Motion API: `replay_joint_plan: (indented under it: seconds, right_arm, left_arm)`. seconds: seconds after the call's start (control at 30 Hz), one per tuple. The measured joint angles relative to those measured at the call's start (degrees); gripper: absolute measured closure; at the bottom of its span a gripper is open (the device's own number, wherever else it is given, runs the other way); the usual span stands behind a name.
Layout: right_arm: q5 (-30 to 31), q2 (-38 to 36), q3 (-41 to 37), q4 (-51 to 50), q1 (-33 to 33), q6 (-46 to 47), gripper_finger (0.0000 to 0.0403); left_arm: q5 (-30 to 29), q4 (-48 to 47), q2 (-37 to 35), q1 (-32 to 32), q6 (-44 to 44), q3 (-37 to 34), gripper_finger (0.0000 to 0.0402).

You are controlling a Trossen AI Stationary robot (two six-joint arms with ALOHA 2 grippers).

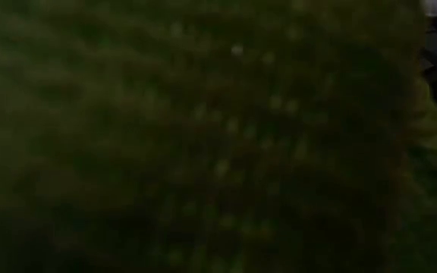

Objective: Fold microfiber towels
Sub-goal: Put the folded orange microfiber cloth into the transparent bin, then fold the green microfiber cloth

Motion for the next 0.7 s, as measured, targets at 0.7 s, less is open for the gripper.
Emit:
replay_joint_plan:
  seconds: [0.7]
  right_arm:
    - [14.92,-0.02,23.16,-26.01,1.03,27.01,0.0168]
  left_arm:
    - [-0.10,0.15,0.00,-0.02,0.10,0.00,0.0266]
